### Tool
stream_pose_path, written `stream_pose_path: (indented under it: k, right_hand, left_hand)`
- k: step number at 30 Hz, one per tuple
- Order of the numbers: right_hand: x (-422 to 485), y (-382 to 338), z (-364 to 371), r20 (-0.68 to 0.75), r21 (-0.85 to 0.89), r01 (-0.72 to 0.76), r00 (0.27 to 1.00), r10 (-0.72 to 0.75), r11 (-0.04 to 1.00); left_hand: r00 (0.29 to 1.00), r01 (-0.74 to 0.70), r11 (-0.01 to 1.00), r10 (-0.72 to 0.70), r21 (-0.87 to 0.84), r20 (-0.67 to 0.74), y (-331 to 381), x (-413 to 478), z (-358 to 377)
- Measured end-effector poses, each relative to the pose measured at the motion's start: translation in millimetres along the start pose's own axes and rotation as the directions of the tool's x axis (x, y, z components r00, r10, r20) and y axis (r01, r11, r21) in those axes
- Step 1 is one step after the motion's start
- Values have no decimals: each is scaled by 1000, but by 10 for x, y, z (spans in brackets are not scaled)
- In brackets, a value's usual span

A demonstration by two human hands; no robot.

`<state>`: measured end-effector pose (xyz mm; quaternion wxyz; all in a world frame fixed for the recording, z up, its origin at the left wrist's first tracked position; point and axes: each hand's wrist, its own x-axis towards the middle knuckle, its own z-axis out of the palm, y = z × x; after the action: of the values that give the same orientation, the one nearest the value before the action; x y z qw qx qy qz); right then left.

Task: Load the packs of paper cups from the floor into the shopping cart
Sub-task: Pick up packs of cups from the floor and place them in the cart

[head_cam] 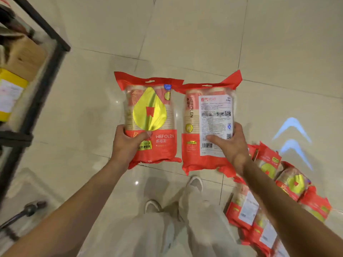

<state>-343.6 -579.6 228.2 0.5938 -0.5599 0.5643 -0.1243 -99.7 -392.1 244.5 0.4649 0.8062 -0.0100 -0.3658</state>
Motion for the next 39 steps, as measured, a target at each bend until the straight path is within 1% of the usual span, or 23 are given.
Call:
stream_pose_path:
  k: [4, 7, 9, 12, 14, 16, 19, 21, 23, 25, 28, 31, 35, 36, 37, 39]
  right_hand:
    - [-1267, -1530, 172, 78, -18, 148, 986, -146, 989]
    - [-2036, -2285, 458, 177, 17, 259, 950, -258, 966]
    - [-2462, -2582, 699, 275, 37, 308, 911, -306, 951]
    - [-3054, -2749, 1153, 434, 63, 369, 826, -358, 927]
    - [-3468, -2757, 1463, 548, 89, 385, 751, -368, 918]
    - [-3846, -2700, 1765, 643, 106, 395, 672, -366, 913]
    - [-4356, -2536, 2211, 760, 81, 429, 557, -334, 900]
    - [-4702, -2395, 2468, 808, 62, 418, 512, -292, 906]
    - [-5017, -2222, 2716, 840, 44, 411, 478, -257, 910]
    - [-5302, -2053, 2968, 860, 6, 411, 463, -214, 912]
    - [-5693, -1741, 3428, 882, -44, 419, 443, -161, 907]
    - [-6151, -1470, 3929, 884, -84, 474, 441, -154, 877]
    - [-6647, -1141, 4544, 903, -140, 519, 416, -107, 843]
    - [-6726, -1054, 4687, 902, -162, 516, 423, -85, 841]
    - [-6822, -1001, 4801, 890, -196, 504, 451, -63, 841]
    - [-6912, -914, 5047, 850, -218, 472, 521, -71, 854]
  left_hand:
    - [988, -118, 990, 109, -78, -110, 1080, -1220, -1224]
    - [951, -191, 978, 162, -85, -265, 1531, -2038, -2107]
    - [915, -219, 972, 173, -89, -365, 1613, -2549, -2661]
    - [838, -233, 967, 148, -98, -526, 1399, -3387, -3353]
    - [772, -243, 963, 118, -118, -624, 1096, -3930, -3688]
    - [702, -229, 961, 50, -158, -710, 767, -4408, -3951]
    - [611, -228, 940, -66, -255, -789, 203, -4938, -4244]
    - [563, -242, 920, -126, -309, -816, -96, -5210, -4367]
    - [537, -231, 899, -200, -371, -819, -367, -5413, -4516]
    - [540, -219, 871, -267, -440, -798, -687, -5562, -4714]
    - [522, -245, 815, -346, -525, -780, -1288, -5718, -5137]
    - [555, -242, 790, -364, -564, -748, -1807, -5811, -5648]
    - [577, -146, 786, -425, -601, -697, -2411, -5930, -6324]
    - [582, -124, 787, -436, -604, -687, -2563, -5950, -6509]
    - [586, -93, 787, -452, -610, -673, -2693, -5964, -6690]
    - [585, -51, 781, -482, -622, -653, -2950, -5945, -7048]
